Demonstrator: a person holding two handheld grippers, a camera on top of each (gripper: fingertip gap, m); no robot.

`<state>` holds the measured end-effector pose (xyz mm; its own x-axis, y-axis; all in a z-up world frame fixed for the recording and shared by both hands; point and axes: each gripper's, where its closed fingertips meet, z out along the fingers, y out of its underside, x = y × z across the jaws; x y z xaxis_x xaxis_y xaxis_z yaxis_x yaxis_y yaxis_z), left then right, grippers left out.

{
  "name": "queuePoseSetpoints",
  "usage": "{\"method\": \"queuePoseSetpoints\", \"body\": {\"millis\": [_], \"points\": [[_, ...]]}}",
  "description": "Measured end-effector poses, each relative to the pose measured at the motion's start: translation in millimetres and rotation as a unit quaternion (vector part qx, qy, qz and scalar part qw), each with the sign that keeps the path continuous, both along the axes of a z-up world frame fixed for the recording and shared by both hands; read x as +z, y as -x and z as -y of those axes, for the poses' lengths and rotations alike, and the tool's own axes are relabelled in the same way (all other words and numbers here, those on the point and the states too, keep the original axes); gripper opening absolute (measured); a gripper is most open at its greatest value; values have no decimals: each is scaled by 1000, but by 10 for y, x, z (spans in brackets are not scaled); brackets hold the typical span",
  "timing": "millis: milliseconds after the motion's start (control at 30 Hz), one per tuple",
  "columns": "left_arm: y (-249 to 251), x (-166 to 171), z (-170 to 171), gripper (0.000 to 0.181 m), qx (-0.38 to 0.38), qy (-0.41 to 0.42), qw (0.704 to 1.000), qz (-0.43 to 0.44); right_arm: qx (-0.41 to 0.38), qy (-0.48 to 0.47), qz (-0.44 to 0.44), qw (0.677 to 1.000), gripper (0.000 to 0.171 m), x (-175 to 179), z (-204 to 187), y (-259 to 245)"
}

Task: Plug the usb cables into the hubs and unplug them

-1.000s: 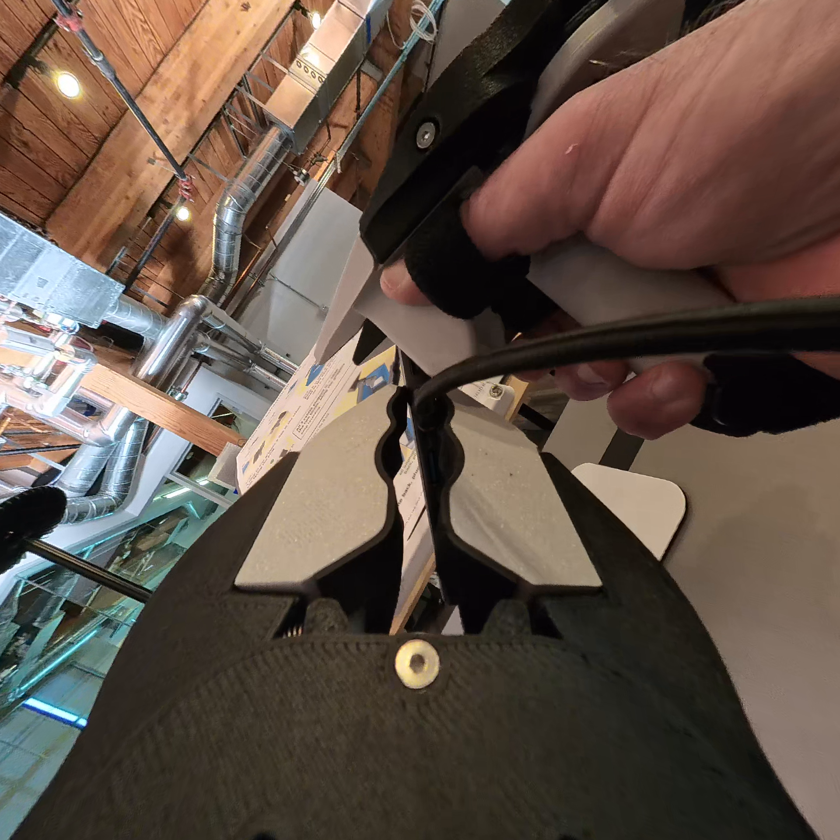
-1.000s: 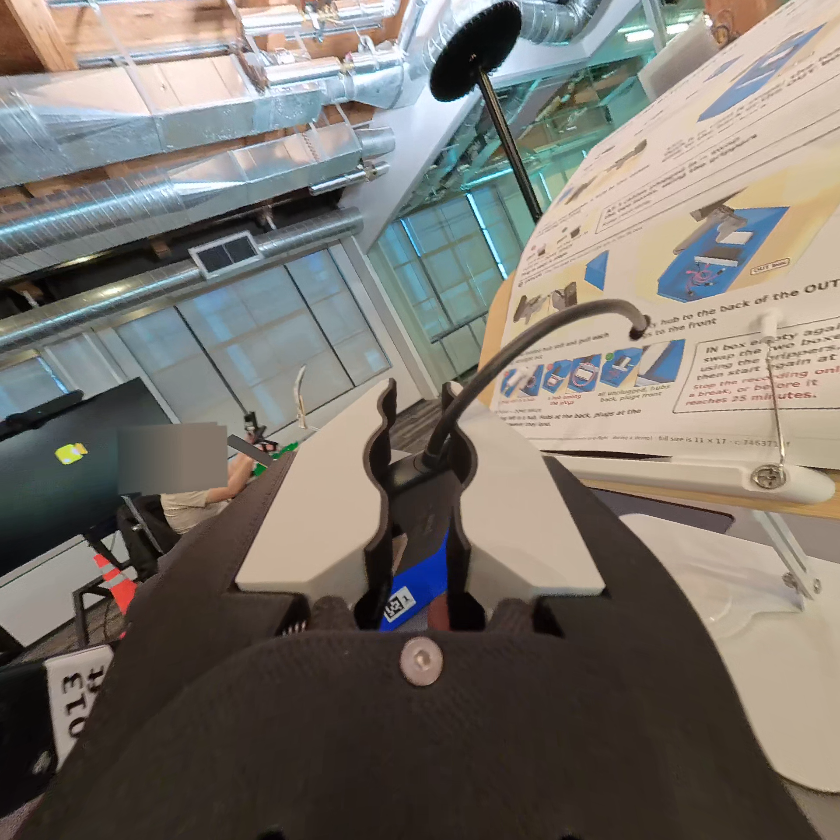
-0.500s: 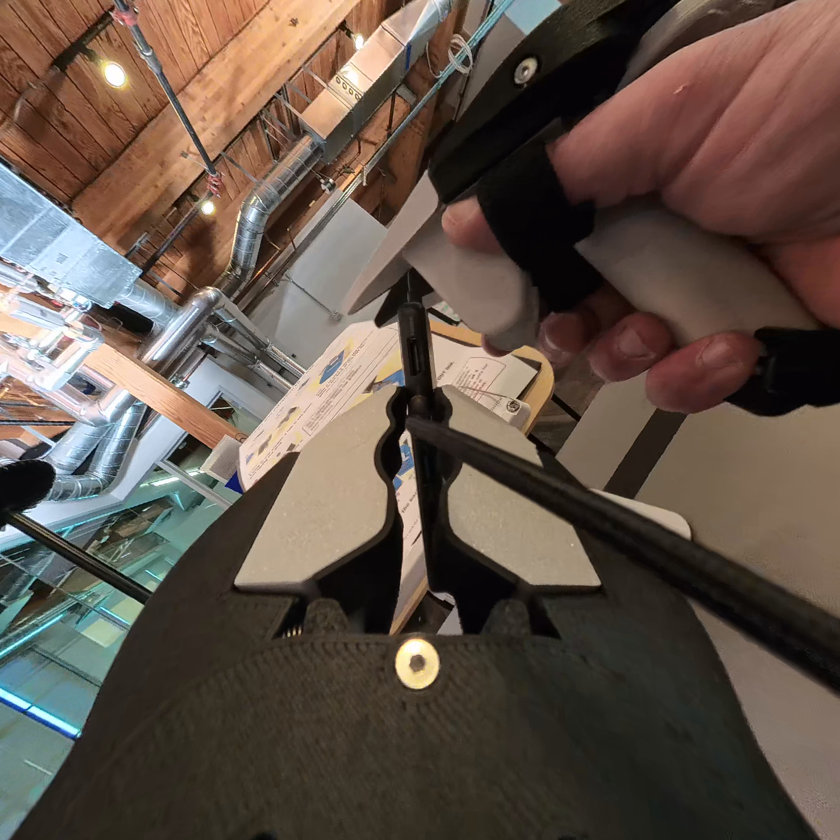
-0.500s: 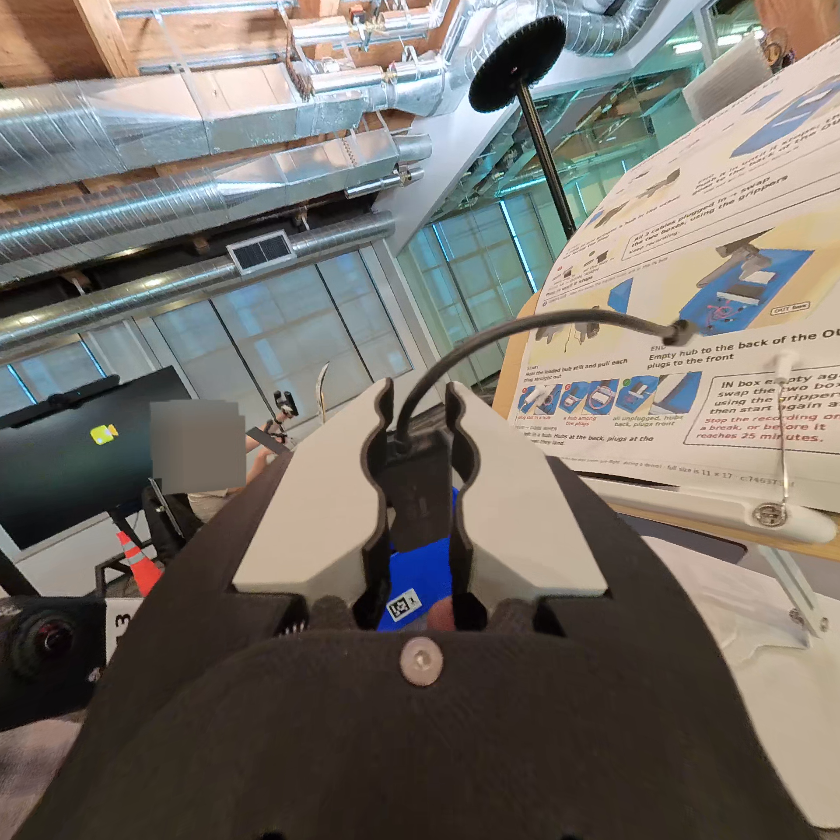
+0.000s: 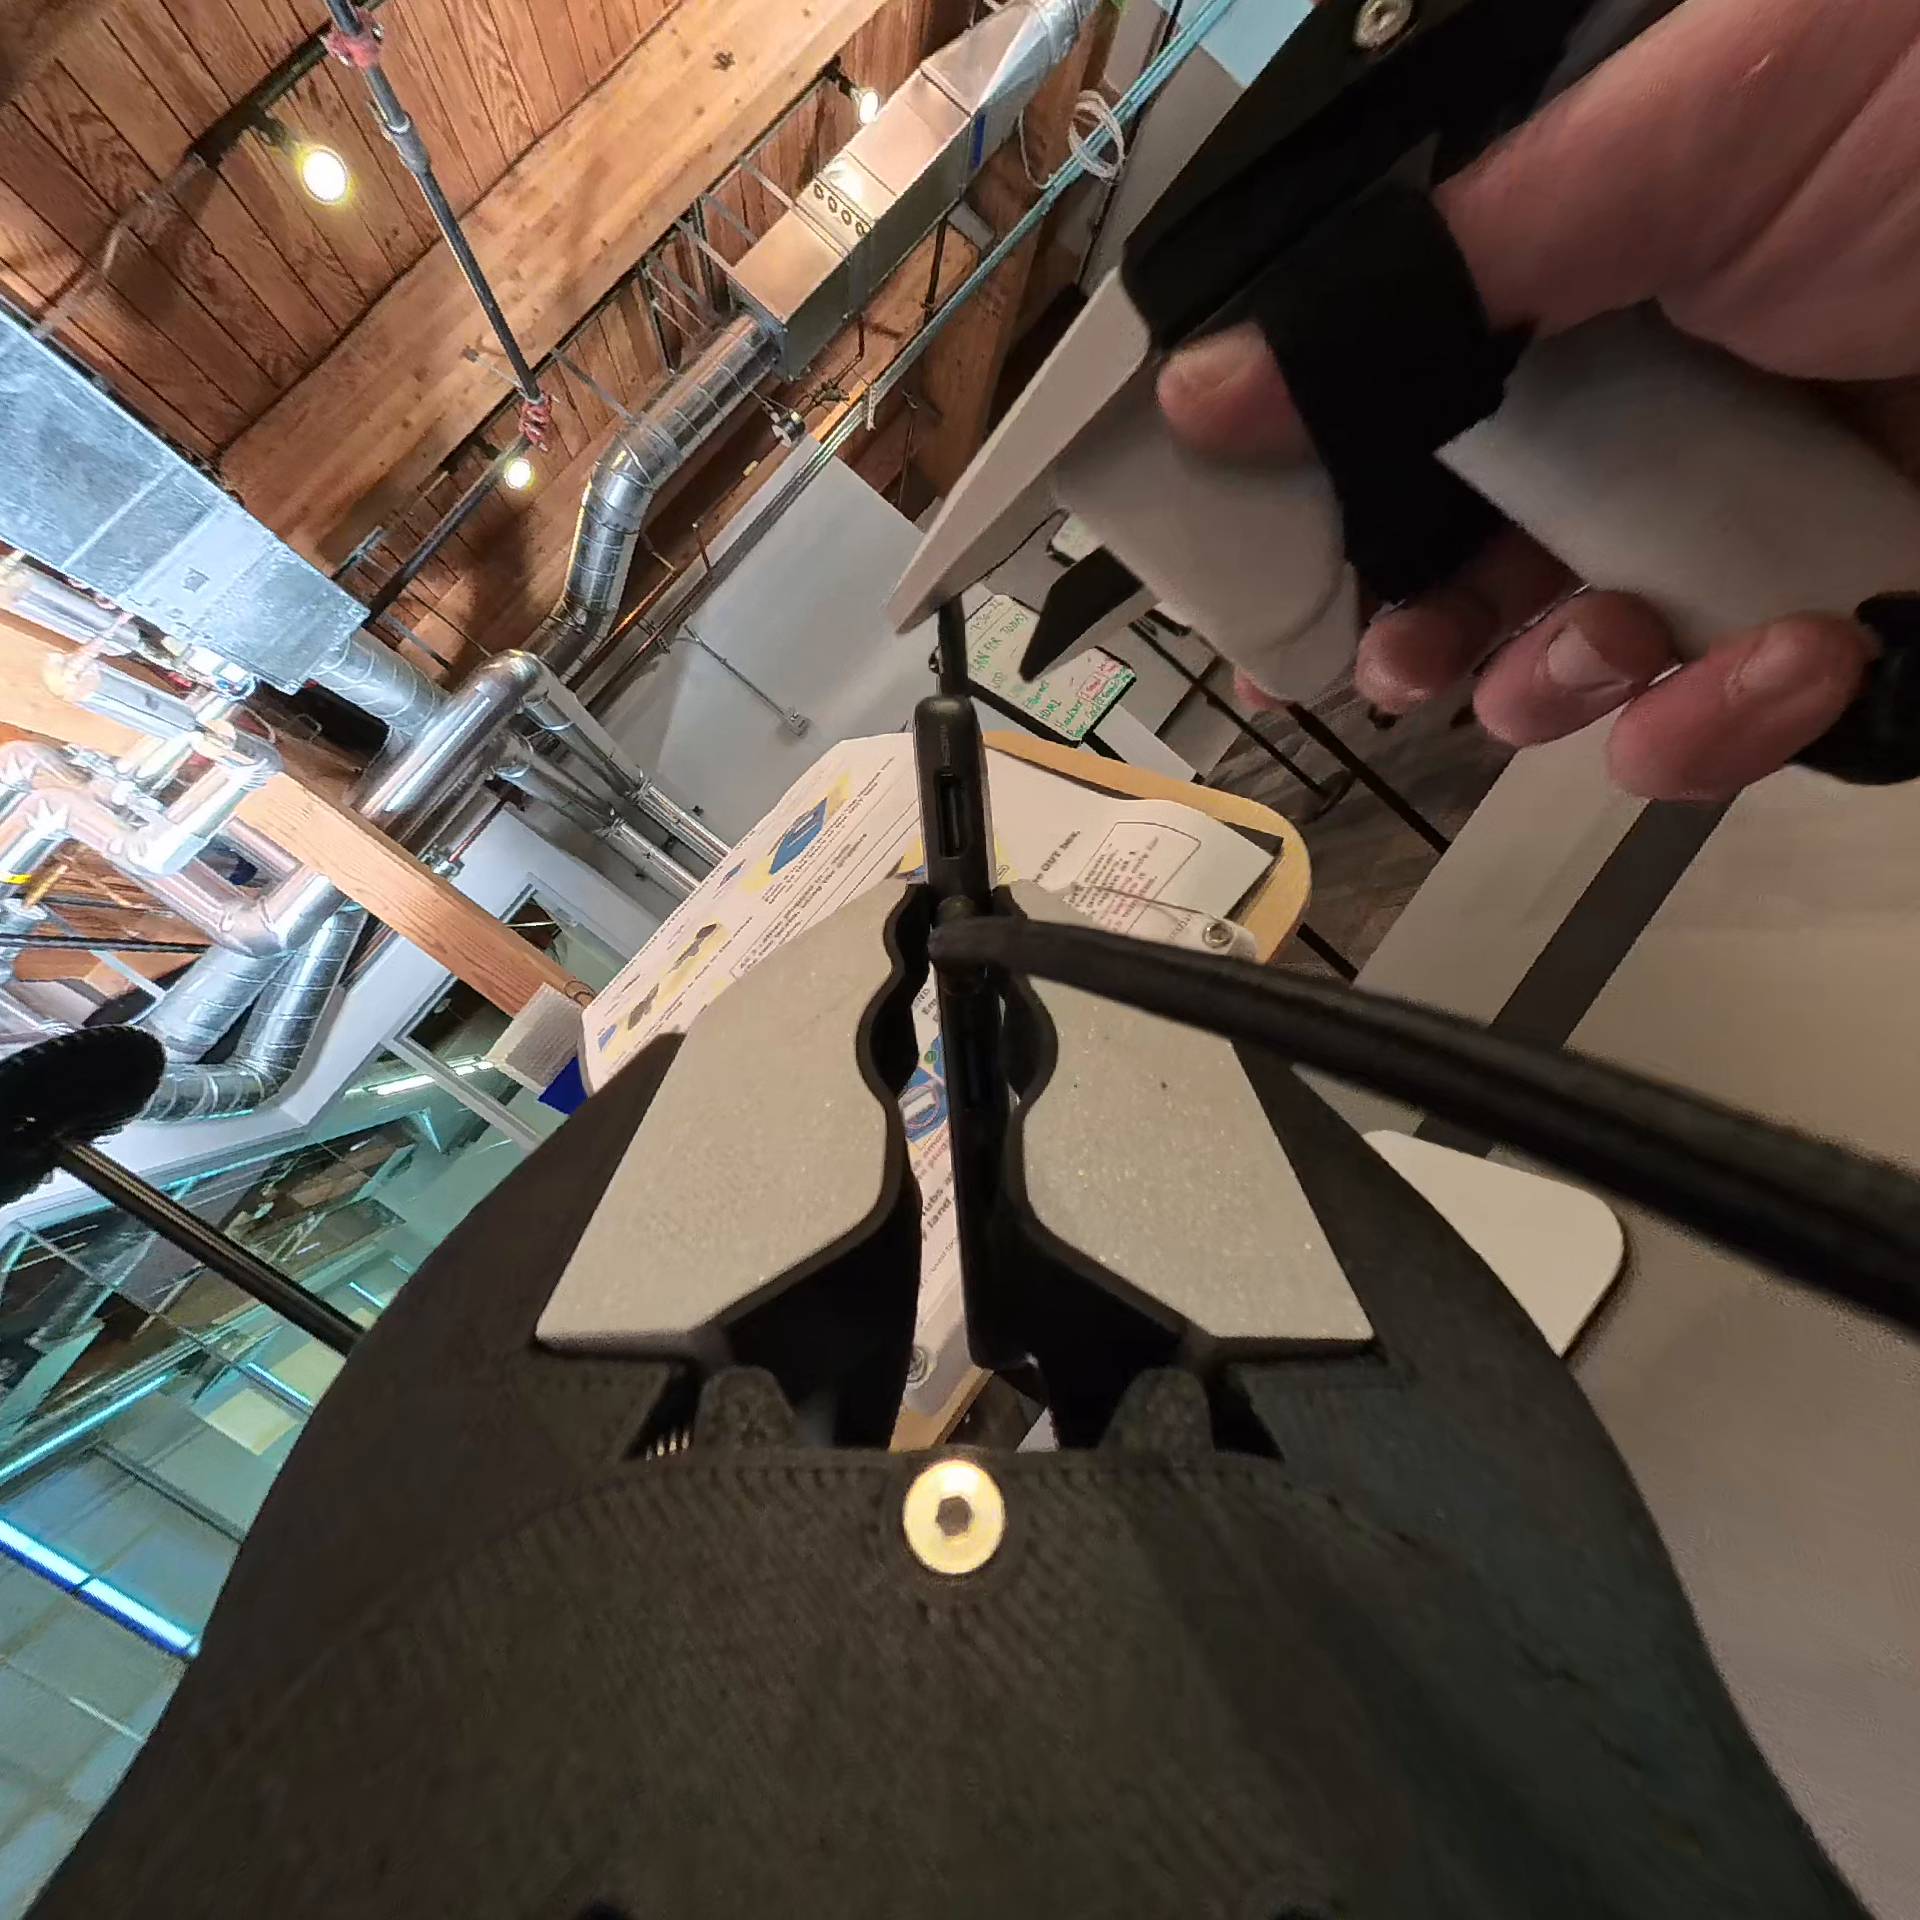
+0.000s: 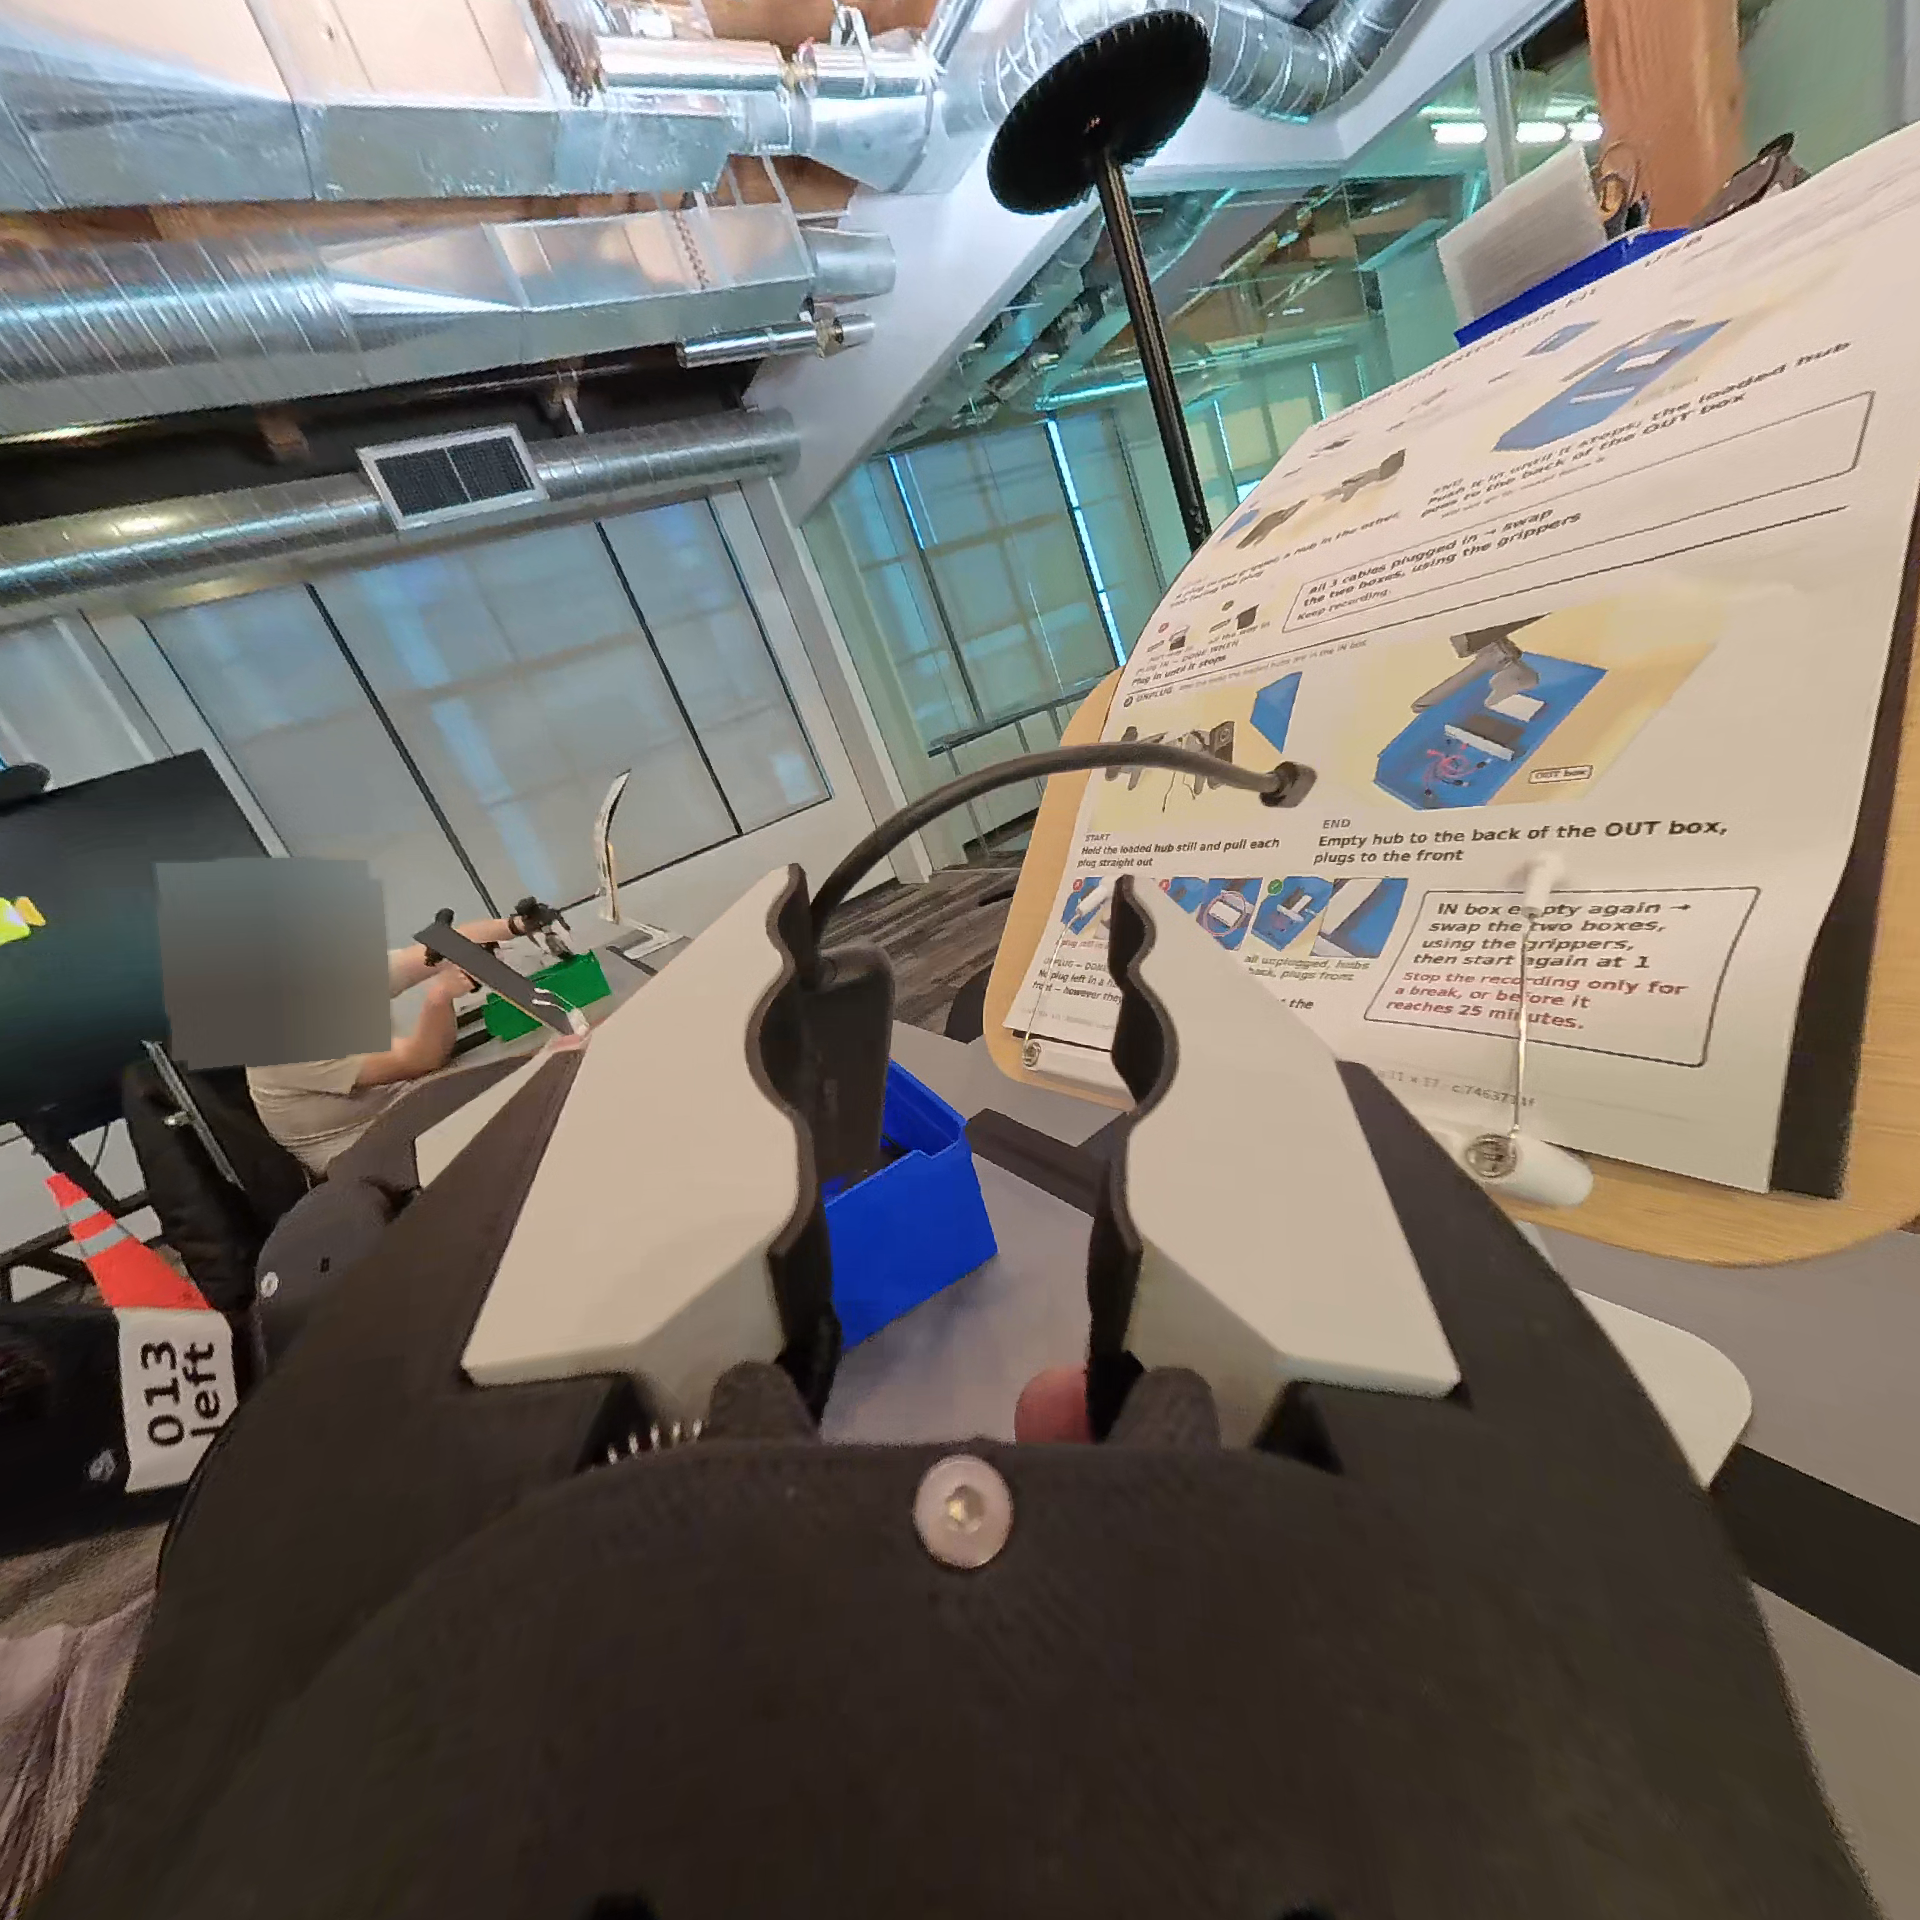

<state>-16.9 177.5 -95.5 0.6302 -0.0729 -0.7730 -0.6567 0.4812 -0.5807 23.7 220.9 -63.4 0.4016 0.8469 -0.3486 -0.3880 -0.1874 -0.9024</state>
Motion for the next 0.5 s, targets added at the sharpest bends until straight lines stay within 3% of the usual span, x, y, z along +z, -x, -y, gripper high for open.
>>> {"method": "queuePoseSetpoints", "body": {"millis": [333, 500], "points": [[44, 54, -3, 11, 7, -10, 1000, 2, -11, 1, 89, 996, 61, -169, -40, -58], [6, 66, 21, 12, 2, -14, 1000, 6, 33, 10, 57, 998, 59, -198, 10, 86]]}}
